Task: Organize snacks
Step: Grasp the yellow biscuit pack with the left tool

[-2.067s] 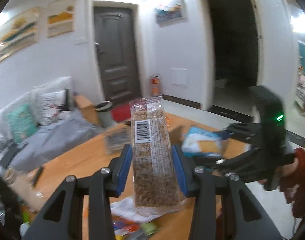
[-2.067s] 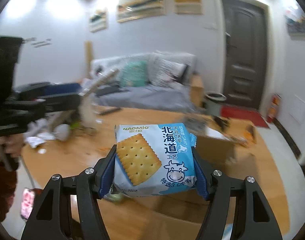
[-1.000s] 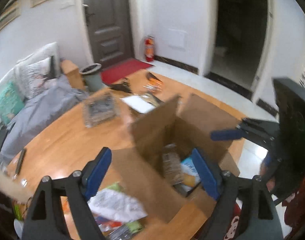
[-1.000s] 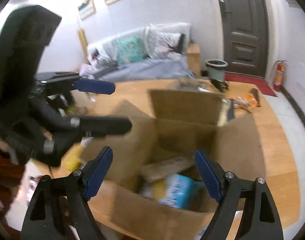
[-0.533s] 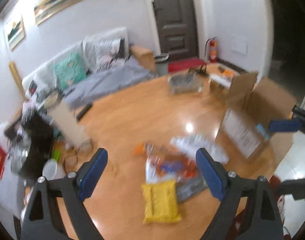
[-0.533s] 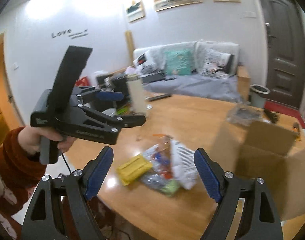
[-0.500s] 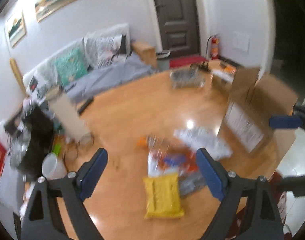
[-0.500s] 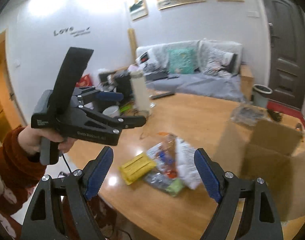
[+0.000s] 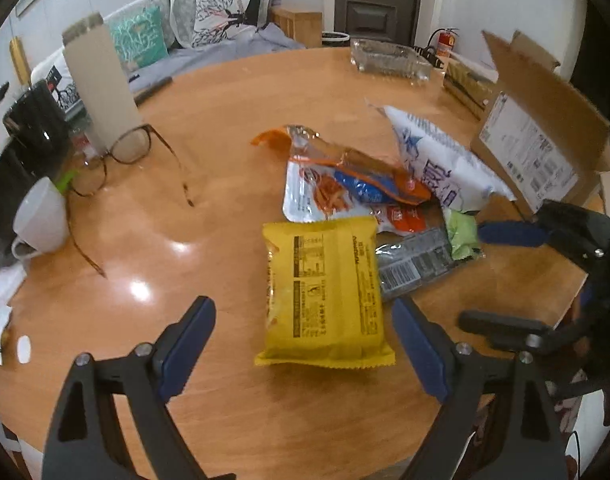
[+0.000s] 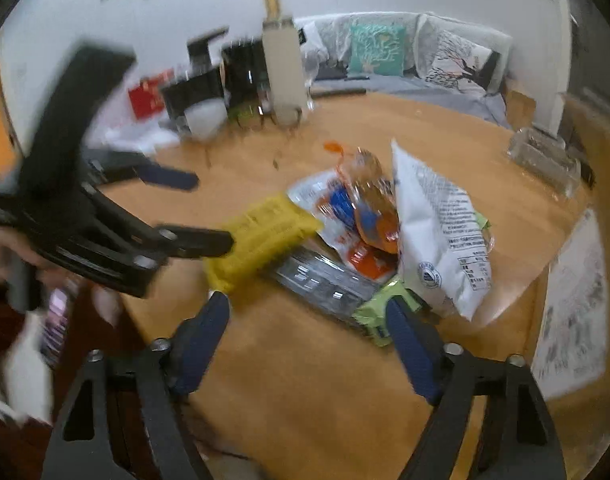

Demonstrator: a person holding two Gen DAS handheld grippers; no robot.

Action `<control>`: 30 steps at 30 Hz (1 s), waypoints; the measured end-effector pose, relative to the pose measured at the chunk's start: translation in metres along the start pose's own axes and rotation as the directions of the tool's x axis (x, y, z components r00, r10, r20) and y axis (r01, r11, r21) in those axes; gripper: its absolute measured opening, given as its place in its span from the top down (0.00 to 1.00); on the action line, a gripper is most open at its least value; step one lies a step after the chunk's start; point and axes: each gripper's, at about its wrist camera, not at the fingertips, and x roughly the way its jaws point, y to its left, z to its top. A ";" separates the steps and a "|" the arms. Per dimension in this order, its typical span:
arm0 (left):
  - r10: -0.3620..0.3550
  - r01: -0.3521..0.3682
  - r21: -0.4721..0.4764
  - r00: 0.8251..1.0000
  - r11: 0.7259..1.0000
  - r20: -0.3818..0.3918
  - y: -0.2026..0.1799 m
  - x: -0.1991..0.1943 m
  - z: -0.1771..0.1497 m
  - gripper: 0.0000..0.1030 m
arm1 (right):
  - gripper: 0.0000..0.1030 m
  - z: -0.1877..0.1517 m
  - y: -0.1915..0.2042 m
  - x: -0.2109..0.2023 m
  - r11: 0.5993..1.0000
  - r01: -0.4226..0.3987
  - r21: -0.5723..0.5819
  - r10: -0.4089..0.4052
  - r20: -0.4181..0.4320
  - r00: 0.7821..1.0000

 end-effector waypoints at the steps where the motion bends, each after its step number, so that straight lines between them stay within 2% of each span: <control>1: -0.003 0.003 -0.007 1.000 1.000 -0.003 -0.001 0.002 0.001 0.14 | 0.39 -0.001 -0.002 0.010 1.000 -0.003 -0.017 0.002 -0.020 1.000; 3: -0.023 0.023 -0.013 1.000 1.000 -0.013 -0.003 0.009 0.002 0.15 | 0.39 0.002 -0.006 0.023 0.999 -0.027 -0.024 0.026 -0.036 0.999; 5: -0.016 0.016 -0.009 1.000 1.000 -0.018 -0.004 0.015 0.004 0.15 | 0.40 0.007 -0.006 0.028 0.998 -0.011 -0.062 0.009 -0.027 1.000; 9: -0.041 0.041 -0.017 0.999 0.999 -0.028 -0.003 0.022 0.008 0.28 | 0.40 0.018 -0.003 0.033 0.991 -0.009 -0.131 0.005 -0.029 1.000; 13: -0.052 0.051 -0.022 0.998 0.998 -0.038 0.002 0.029 0.008 0.36 | 0.41 0.026 0.000 0.050 0.984 -0.008 -0.179 -0.005 -0.071 0.997; 15: -0.060 0.059 -0.027 0.997 0.998 -0.038 0.005 0.030 0.007 0.36 | 0.41 0.027 0.002 0.058 0.976 0.042 -0.214 -0.066 -0.105 0.992; 18: -0.051 0.050 -0.017 0.998 0.999 -0.036 0.009 0.028 0.005 0.36 | 0.40 0.027 -0.001 0.062 0.980 -0.019 -0.198 -0.011 -0.149 0.989; 21: -0.028 0.028 -0.008 0.999 1.000 -0.037 0.014 0.025 0.002 0.36 | 0.39 0.028 -0.002 0.066 0.977 -0.019 -0.213 -0.020 -0.178 0.984; 25: -0.024 0.024 -0.012 0.999 1.000 -0.039 0.021 0.021 -0.003 0.36 | 0.39 0.032 -0.007 0.066 0.989 -0.029 -0.146 -0.004 -0.216 0.976; 30: -0.007 0.006 -0.017 0.999 1.000 -0.039 0.029 0.020 -0.009 0.36 | 0.38 0.026 -0.009 0.057 0.996 -0.086 0.005 0.085 -0.235 0.968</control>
